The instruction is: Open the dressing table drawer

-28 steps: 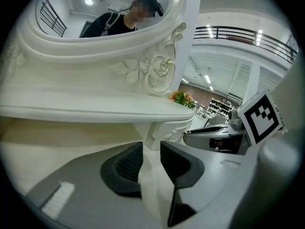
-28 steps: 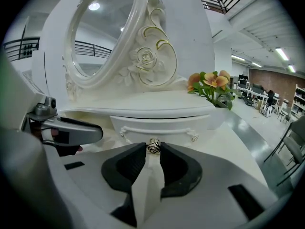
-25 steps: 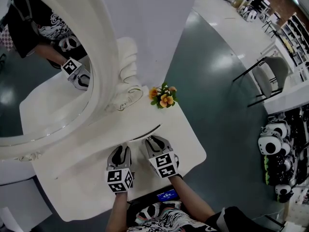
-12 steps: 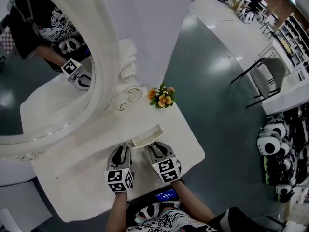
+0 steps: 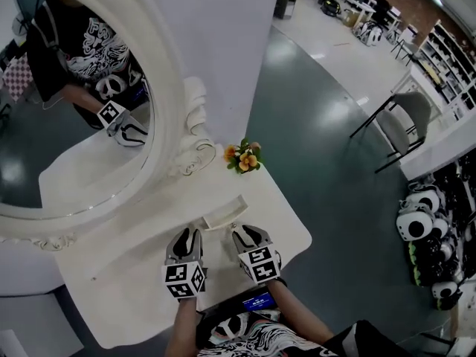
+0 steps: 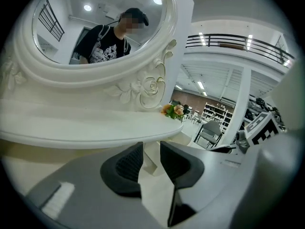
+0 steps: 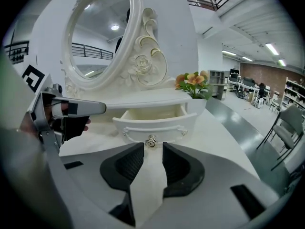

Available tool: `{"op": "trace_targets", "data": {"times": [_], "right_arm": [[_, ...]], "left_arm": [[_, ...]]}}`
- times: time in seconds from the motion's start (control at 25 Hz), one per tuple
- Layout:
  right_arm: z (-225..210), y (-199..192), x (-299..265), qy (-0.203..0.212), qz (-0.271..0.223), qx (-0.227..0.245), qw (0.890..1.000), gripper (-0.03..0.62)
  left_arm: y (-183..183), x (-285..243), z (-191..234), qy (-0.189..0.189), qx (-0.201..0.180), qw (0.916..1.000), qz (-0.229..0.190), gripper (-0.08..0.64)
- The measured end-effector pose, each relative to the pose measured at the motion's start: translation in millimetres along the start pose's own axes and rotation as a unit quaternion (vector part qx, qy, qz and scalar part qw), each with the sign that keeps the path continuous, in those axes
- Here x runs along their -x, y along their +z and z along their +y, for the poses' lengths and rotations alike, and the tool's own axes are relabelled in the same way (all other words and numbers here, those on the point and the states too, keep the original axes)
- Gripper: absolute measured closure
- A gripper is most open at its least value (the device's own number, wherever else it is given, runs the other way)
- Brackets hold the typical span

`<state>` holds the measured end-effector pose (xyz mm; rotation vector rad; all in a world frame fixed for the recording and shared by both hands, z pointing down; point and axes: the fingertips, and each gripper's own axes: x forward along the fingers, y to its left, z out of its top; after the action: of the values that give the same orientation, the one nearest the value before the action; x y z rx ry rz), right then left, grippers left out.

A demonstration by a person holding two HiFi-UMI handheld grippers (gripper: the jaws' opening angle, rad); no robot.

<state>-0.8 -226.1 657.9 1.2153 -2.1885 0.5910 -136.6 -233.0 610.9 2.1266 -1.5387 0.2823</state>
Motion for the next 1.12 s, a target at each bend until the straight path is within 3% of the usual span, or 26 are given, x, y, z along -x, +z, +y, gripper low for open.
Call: {"op": "trace_targets", "data": {"times": [0.2,0.36,0.6,1.12], "right_arm": [[-6.0,19.0,41.2,-0.043,-0.050,-0.010,0.998,0.512],[-8.0,29.9,62.8,-0.056,-0.089,-0.041,0.994,0.586],[2.0,42.2,88.2,-0.051,-0.132,-0.054,0.989,0.591],[16.0,47.4,102.0,-0.055,-0.141,-0.023,0.988,0.591]], "left_arm": [[23.5,21.4,-11.1,-0.007,-0.013,0.9995,-0.030,0.446],[30.7,30.1,-22.7,-0.020,-0.030,0.9983,-0.046,0.446],[44.8,48.1,-39.9,-0.035,-0.056,0.9954,-0.069,0.457],[53.7,61.9,-47.4,-0.046,-0.069,0.9927,-0.088,0.462]]}}
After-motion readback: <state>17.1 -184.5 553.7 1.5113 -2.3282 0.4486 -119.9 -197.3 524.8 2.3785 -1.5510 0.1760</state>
